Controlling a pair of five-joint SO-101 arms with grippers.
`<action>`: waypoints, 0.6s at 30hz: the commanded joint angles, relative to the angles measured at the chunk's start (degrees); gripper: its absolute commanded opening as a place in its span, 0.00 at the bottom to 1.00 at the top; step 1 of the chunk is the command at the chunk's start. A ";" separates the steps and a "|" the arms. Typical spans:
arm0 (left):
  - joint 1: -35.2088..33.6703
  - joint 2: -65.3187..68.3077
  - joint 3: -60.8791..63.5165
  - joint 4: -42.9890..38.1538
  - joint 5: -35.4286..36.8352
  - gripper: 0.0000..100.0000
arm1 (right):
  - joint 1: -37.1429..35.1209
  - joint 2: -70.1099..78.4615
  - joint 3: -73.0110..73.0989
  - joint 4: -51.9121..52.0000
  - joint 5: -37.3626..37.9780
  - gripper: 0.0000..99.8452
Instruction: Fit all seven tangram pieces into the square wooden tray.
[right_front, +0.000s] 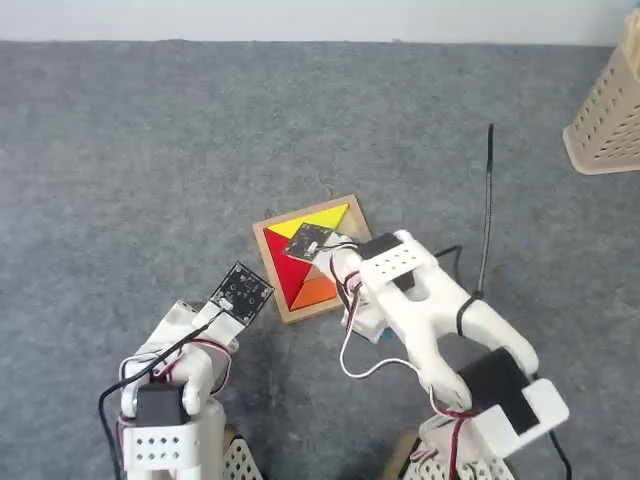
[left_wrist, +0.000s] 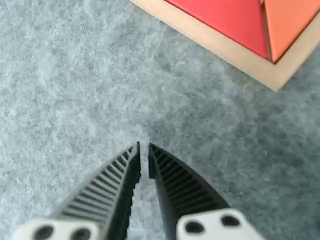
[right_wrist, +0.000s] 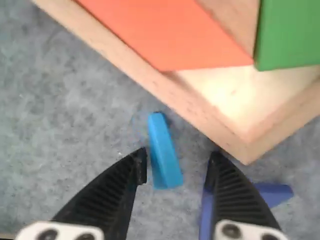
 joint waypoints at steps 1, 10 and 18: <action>-0.26 -0.97 -0.57 0.18 -0.09 0.02 | 0.04 0.66 -1.93 -1.19 0.88 0.15; -0.26 -0.97 -0.57 0.18 -0.09 0.02 | 4.26 0.31 -6.77 3.82 -1.85 0.01; -0.26 -0.97 -0.57 0.18 -0.09 0.02 | 8.66 -4.09 -21.98 8.92 -16.18 0.01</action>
